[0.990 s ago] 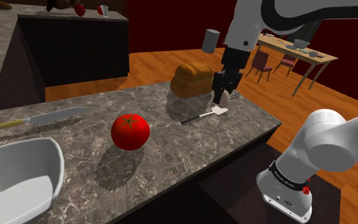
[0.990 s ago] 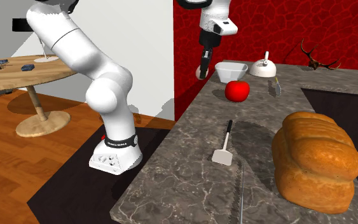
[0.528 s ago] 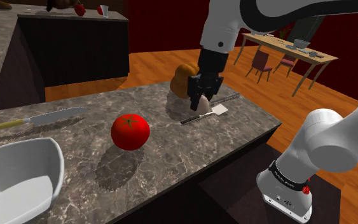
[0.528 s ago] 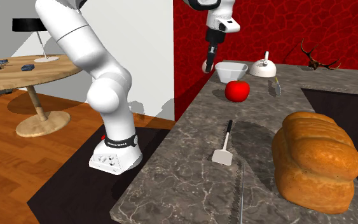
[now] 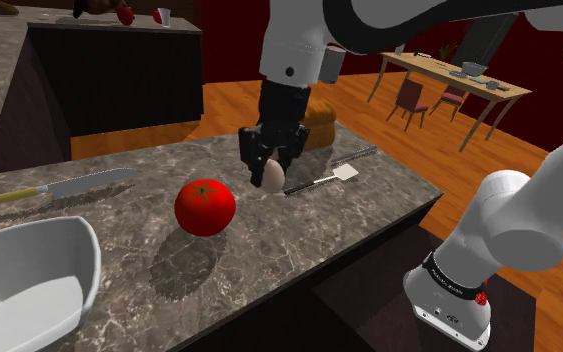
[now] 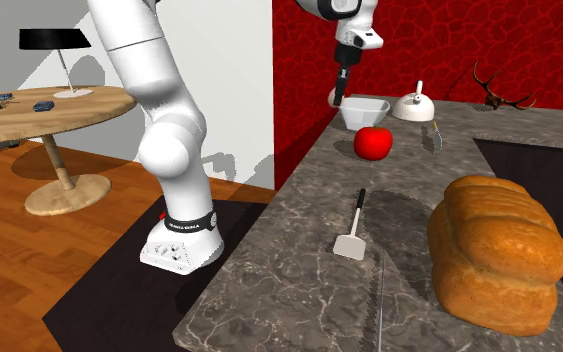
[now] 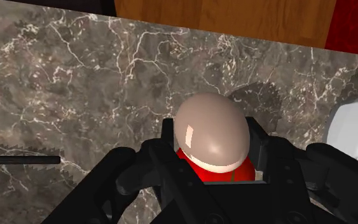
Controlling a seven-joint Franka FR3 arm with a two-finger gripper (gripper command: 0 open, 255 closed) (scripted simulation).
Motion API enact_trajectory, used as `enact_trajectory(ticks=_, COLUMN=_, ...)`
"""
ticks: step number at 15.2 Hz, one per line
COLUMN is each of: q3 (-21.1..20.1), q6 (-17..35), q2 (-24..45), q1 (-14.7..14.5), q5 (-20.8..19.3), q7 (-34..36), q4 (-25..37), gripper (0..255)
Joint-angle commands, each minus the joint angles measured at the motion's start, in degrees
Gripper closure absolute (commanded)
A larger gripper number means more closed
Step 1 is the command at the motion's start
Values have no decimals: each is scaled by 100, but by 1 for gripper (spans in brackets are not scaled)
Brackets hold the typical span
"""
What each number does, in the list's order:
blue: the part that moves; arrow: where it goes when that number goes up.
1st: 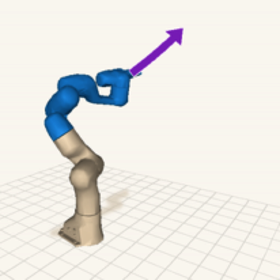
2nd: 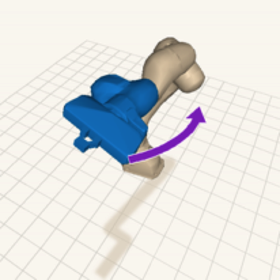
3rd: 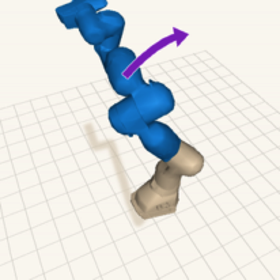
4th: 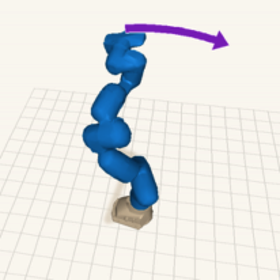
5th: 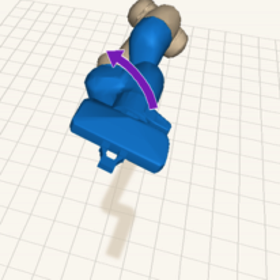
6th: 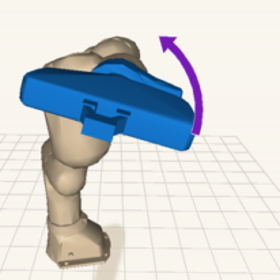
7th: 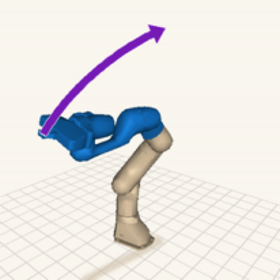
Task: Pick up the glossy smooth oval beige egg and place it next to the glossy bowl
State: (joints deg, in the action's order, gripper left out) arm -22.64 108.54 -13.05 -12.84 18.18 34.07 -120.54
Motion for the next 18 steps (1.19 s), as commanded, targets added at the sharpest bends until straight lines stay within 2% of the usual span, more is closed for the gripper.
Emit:
enact_trajectory(ticks=1, q3=-195, q6=55, q2=423, q1=-54, q5=-133, q7=321, q4=425, gripper=255)
enact_trajectory(ticks=6, q3=-555, q6=102, q2=1498, q1=-266, q5=-639, q7=1080, q4=1515, gripper=255)
enact_trajectory(ticks=10, q3=-713, q6=-13, q2=2445, q1=-594, q5=-1171, q7=1690, q4=2568, gripper=255)
enact_trajectory(ticks=15, q3=-721, q6=-431, q2=3746, q1=-1248, q5=-1863, q7=2339, q4=4248, gripper=255)
enact_trajectory(ticks=18, q3=-631, q6=-930, q2=4712, q1=-1821, q5=-2276, q7=2636, q4=5713, gripper=255)
